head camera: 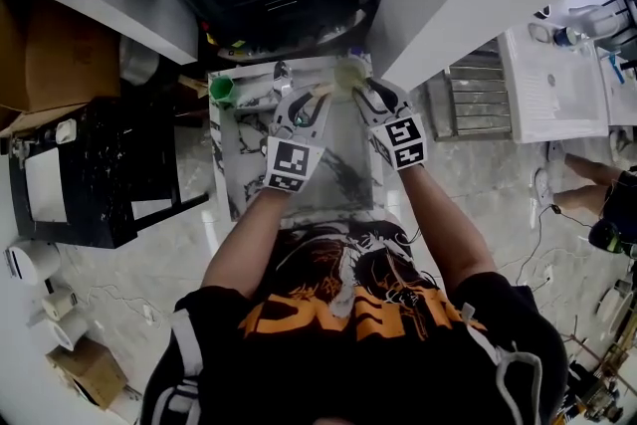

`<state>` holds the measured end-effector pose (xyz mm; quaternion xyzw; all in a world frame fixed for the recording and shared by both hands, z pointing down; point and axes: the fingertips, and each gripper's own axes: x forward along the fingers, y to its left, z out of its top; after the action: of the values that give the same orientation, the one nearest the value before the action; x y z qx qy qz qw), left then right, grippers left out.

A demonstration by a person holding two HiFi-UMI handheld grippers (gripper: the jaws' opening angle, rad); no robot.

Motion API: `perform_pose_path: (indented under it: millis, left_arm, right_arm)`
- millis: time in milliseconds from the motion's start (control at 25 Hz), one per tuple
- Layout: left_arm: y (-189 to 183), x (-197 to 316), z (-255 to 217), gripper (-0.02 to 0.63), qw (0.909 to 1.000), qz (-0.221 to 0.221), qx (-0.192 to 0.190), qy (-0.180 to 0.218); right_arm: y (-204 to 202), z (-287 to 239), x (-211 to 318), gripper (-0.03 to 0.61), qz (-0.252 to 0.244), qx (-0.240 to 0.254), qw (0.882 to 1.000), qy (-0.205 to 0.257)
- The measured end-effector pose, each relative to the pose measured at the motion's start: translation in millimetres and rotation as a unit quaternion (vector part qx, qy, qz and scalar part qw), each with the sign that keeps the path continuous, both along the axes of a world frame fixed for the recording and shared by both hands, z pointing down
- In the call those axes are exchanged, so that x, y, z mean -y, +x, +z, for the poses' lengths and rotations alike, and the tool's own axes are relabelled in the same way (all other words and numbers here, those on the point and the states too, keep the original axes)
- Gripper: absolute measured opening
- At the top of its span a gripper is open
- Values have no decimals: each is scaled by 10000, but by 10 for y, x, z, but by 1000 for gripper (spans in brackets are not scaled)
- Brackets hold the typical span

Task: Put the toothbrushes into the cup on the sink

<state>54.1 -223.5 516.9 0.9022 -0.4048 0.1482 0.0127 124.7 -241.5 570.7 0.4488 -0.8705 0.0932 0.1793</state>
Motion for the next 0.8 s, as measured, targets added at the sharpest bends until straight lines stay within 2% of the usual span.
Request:
perform_pose_path:
  millis: [80, 200, 400, 600, 800]
  left_arm:
    - [-21, -33, 45, 75, 10000, 7, 3, -37]
    - [-31, -72, 34, 75, 10000, 36, -33, -24]
    - [-37, -132, -164, 75, 9998, 99, -72, 152]
    - [-62, -122, -684, 75, 9979, 170, -334, 528]
    - [-173, -223, -1047, 77, 9966, 165, -255, 766]
  right_arm:
    - [-27, 15, -35, 217, -63, -14, 10000, -19]
    - [-28, -69, -86, 267, -91, -72, 9999, 101]
    - [-62, -488, -234, 284, -212, 57, 9985, 505]
    - [-145, -1178, -360, 284, -308, 372, 9927, 1102]
    - [-305, -1713, -495, 270, -610, 579, 9844, 1543]
